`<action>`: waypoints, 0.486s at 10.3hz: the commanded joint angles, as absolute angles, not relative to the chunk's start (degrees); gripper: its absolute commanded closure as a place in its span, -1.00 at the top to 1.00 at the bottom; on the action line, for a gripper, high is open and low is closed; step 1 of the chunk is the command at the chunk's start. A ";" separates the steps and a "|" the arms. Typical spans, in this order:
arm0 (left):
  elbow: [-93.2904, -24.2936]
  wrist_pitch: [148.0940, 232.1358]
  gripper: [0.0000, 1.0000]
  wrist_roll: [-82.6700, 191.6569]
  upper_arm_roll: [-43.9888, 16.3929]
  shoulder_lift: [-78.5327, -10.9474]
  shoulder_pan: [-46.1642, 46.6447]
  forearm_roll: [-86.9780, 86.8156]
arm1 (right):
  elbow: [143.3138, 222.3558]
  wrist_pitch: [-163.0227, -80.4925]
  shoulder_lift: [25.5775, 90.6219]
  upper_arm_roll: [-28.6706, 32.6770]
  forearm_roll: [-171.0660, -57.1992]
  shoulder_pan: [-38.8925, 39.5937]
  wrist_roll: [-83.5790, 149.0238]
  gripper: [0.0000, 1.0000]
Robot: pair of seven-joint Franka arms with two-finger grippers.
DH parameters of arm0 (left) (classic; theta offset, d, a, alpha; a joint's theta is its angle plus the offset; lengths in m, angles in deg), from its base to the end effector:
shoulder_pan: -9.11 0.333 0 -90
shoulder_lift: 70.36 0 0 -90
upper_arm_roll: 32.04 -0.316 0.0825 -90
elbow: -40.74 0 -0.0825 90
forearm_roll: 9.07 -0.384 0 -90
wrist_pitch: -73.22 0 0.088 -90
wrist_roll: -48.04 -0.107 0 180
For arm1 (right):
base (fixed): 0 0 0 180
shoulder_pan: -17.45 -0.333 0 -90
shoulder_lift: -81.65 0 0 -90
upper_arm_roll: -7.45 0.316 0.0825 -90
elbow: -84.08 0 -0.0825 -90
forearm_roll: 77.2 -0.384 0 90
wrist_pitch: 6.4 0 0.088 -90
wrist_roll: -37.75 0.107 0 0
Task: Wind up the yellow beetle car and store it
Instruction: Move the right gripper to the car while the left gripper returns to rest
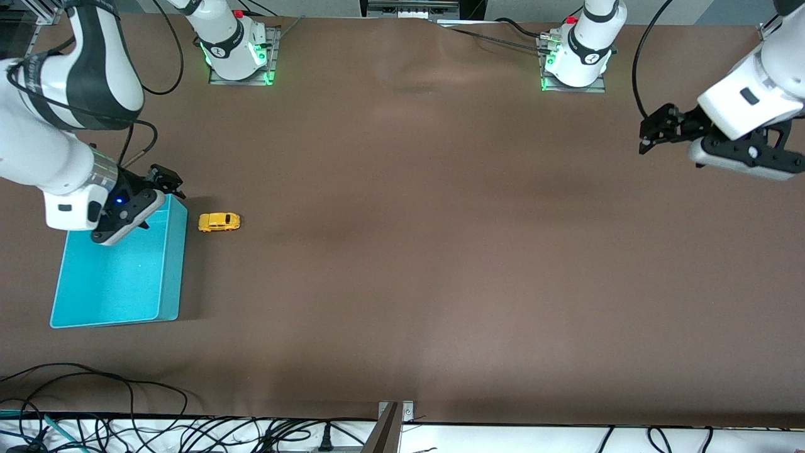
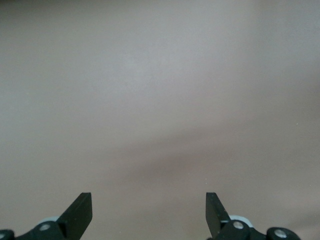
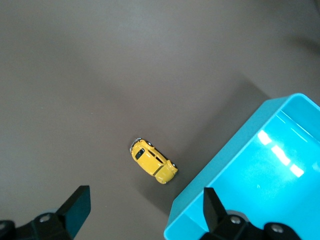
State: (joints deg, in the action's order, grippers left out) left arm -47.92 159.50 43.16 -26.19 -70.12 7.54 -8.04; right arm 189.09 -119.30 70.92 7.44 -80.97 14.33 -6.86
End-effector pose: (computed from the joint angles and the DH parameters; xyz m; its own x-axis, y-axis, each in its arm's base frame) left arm 0.5443 -0.0728 0.6276 0.9758 -0.2140 -0.0439 -0.2132 -0.9767 0.0222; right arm 0.6031 0.0370 0.4246 0.6927 0.7212 0.0058 0.7193 -0.6903 -0.0775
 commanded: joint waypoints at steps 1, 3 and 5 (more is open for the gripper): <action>-53.73 160.23 1.00 44.52 -27.55 -74.40 6.57 -7.41 | 195.23 -125.46 71.72 7.45 -80.28 14.46 -13.19 1.00; -52.78 160.14 1.00 44.79 -27.38 -73.62 7.18 -7.40 | 200.25 -131.27 71.63 7.54 -80.36 14.46 -18.30 1.00; -52.07 160.14 1.00 44.79 -27.29 -73.18 7.18 -7.49 | 205.60 -138.11 71.46 7.63 -80.28 14.20 -24.00 1.00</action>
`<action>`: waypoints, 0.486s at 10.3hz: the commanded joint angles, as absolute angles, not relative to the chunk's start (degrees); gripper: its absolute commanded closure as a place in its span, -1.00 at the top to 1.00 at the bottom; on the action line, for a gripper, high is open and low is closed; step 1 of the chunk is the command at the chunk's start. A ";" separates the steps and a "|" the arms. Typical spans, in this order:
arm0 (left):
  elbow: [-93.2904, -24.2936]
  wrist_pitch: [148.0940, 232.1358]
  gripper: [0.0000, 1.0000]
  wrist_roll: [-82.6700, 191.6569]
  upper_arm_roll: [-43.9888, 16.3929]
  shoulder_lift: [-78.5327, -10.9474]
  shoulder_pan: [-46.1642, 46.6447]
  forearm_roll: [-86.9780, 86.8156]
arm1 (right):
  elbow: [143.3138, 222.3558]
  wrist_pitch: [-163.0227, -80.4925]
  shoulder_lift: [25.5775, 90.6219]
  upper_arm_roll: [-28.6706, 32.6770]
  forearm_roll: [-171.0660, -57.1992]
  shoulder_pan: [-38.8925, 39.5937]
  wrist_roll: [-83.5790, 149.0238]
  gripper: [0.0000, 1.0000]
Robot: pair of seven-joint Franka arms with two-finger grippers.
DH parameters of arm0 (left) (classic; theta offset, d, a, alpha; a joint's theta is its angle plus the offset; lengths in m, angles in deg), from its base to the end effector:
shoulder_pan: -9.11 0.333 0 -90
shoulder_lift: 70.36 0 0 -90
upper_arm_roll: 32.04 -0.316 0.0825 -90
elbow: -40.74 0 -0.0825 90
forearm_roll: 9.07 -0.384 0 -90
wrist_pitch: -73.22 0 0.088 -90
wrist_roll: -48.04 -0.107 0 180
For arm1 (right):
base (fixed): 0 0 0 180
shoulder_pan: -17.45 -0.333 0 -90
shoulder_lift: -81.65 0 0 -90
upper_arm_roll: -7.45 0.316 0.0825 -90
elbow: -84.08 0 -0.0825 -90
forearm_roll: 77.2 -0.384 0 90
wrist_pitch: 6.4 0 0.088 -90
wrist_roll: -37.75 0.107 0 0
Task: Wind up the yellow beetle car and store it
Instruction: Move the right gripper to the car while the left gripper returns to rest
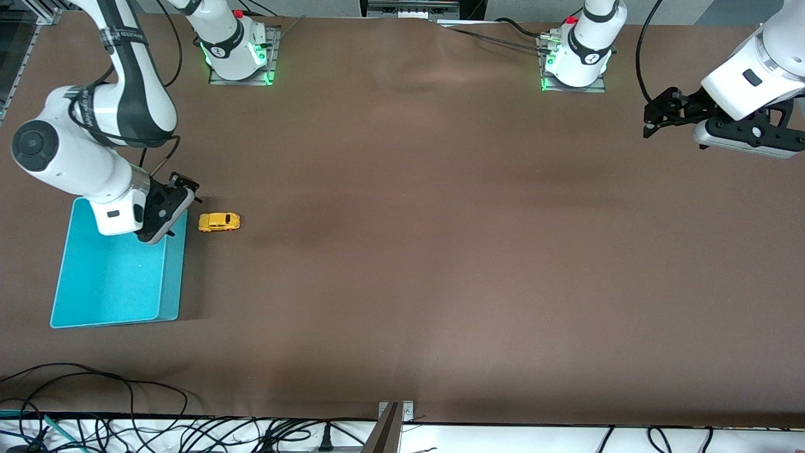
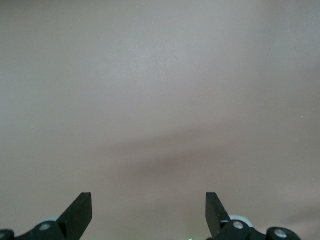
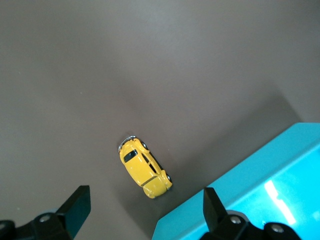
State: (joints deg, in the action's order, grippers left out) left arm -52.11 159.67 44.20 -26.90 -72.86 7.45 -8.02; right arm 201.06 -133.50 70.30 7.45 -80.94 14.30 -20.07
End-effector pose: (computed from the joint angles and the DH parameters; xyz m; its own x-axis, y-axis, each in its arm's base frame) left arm 0.5296 -0.0663 0.6196 0.9804 -0.1851 -0.0671 -0.1843 -0.9827 0.0190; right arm 0.5802 0.0340 0.3443 0.5202 0.8535 0.0313 0.8538 -0.5186 -0.0463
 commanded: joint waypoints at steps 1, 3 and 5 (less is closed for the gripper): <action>-51.81 160.05 1.00 44.79 -27.38 -73.09 7.27 -7.49 | 206.59 -139.02 70.50 7.72 -80.28 13.76 -24.64 1.00; -51.11 160.05 1.00 44.70 -27.38 -72.39 7.27 -7.32 | 206.60 -139.55 68.91 7.72 -80.28 12.97 -25.96 1.00; -50.32 159.53 1.00 44.70 -27.55 -72.47 7.88 -7.40 | 206.68 -142.88 66.11 7.89 -80.28 12.70 -30.08 1.00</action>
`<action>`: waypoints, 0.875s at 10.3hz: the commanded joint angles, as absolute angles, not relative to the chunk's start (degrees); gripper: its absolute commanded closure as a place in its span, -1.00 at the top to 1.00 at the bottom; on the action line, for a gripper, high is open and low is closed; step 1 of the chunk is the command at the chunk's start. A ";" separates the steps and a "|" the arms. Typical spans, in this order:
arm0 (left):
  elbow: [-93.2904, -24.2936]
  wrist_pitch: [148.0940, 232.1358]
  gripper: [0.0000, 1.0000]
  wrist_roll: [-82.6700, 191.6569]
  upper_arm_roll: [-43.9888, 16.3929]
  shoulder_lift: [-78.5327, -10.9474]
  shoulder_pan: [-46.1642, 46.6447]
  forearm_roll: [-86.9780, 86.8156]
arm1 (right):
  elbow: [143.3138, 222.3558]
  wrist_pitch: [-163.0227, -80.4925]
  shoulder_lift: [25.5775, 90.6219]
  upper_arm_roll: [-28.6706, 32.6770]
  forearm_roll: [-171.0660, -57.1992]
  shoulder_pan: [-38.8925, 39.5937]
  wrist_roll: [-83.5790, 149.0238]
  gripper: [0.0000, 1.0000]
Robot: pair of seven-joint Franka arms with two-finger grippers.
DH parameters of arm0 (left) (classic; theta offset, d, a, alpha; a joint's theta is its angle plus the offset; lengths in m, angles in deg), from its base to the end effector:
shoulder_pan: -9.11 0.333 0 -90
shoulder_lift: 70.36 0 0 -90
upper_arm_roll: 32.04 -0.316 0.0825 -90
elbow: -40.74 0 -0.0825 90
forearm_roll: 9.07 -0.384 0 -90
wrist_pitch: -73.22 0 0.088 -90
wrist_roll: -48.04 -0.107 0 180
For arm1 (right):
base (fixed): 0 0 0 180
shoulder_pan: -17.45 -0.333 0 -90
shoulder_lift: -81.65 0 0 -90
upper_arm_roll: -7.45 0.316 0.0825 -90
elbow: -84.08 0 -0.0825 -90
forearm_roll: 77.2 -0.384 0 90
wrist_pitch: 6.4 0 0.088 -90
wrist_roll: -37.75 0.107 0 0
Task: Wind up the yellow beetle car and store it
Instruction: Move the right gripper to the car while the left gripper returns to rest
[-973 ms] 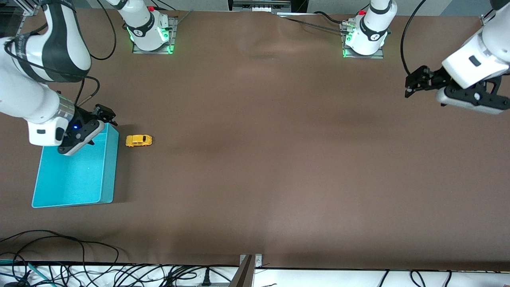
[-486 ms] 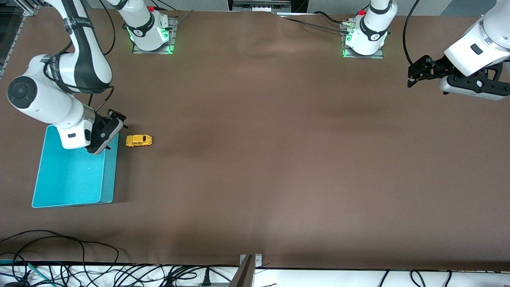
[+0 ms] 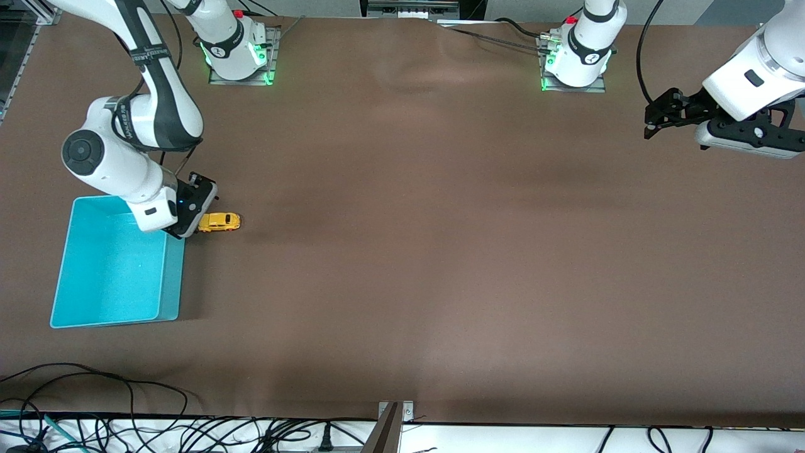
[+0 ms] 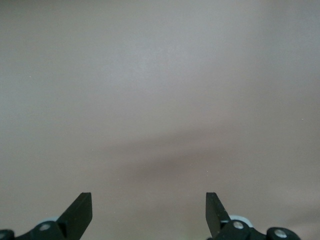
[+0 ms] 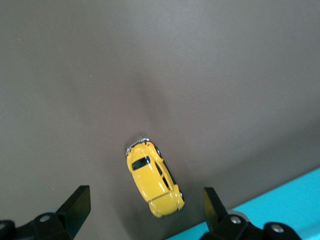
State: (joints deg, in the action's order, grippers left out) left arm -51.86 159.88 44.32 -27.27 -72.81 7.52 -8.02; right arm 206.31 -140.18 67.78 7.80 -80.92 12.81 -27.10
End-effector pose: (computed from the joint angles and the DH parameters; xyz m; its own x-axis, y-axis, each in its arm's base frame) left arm 0.5309 -0.0622 0.6215 0.9826 -0.1756 -0.0599 -0.1748 -0.9844 0.0187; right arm 0.5629 0.0502 0.2901 0.3880 0.9213 0.0244 0.9206 -0.3862 -0.0574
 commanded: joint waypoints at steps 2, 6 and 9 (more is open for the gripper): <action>-50.31 159.44 1.00 44.70 -27.47 -72.56 7.88 -7.84 | 207.73 -146.65 64.52 7.89 -80.28 12.70 -33.34 1.00; -50.22 158.38 1.00 44.27 -27.46 -72.30 7.80 -8.28 | 211.17 -153.09 61.97 7.89 -80.45 12.79 -38.70 1.00; -50.22 158.38 1.00 44.18 -27.55 -72.12 7.88 -8.19 | 211.87 -153.97 60.65 7.89 -80.45 12.88 -39.76 1.00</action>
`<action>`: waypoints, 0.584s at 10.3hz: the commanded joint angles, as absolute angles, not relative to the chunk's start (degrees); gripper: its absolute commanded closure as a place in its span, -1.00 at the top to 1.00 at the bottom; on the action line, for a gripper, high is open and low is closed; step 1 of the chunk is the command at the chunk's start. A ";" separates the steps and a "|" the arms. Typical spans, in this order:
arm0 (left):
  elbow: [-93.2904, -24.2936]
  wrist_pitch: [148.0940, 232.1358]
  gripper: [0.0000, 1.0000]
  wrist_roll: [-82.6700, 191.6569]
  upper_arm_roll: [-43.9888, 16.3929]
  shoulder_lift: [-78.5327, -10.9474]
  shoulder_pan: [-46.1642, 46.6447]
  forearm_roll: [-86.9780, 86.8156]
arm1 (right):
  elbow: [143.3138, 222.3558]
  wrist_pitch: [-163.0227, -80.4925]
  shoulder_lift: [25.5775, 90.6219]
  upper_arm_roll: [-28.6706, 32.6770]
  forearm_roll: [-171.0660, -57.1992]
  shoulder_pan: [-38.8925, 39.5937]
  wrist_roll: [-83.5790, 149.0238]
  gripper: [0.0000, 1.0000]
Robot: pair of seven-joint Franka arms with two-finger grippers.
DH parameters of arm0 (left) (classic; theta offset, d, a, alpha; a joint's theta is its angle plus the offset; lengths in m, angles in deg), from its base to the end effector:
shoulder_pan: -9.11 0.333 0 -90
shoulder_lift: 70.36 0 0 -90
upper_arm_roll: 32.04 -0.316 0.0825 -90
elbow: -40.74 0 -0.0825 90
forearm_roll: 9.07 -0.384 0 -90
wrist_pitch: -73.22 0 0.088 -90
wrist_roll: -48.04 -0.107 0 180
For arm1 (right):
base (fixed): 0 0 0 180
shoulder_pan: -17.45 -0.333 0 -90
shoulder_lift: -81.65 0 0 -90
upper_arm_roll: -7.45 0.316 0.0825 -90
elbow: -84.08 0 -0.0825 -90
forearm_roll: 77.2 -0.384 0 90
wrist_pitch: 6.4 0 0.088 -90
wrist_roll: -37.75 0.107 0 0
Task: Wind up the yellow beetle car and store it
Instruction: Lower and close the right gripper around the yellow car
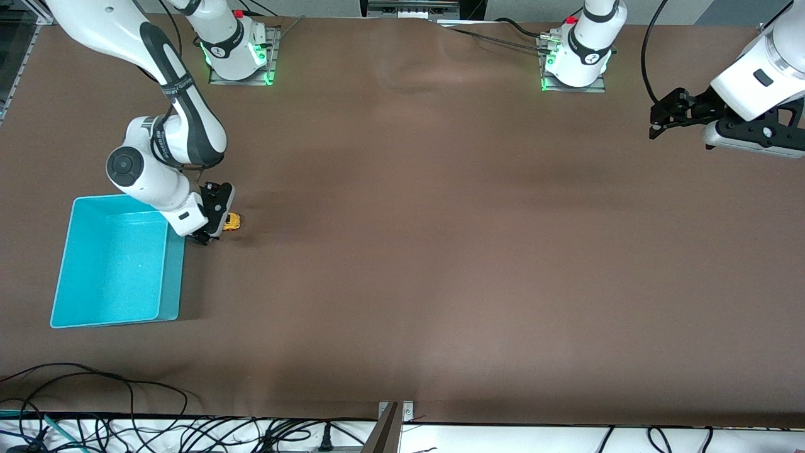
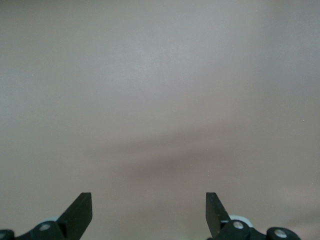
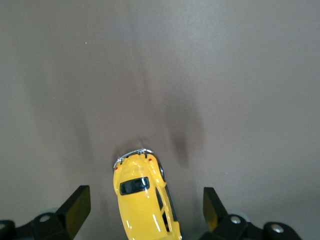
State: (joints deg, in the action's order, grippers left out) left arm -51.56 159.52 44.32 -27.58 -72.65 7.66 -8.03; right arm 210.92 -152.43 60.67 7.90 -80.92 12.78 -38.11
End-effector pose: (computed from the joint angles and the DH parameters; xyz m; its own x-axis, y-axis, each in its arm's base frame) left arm 0.5316 -0.0580 0.6220 0.9837 -0.1680 -0.0637 -0.1671 -0.9858 0.0192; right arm 0.5470 0.0482 0.2077 0.2112 0.9770 0.0283 0.9769 -0.2100 -0.0405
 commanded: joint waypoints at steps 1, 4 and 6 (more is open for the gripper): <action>-50.22 158.38 1.00 44.18 -27.47 -72.03 7.88 -8.37 | 211.96 -153.88 60.56 7.89 -80.45 12.88 -40.55 1.00; -49.96 158.38 1.00 44.18 -27.47 -72.03 7.80 -9.94 | 211.96 -153.97 59.42 7.80 -80.45 13.14 -43.10 1.00; -49.96 158.38 1.00 44.09 -27.38 -72.03 7.71 -10.92 | 211.87 -154.58 58.89 7.72 -80.45 13.23 -44.07 1.00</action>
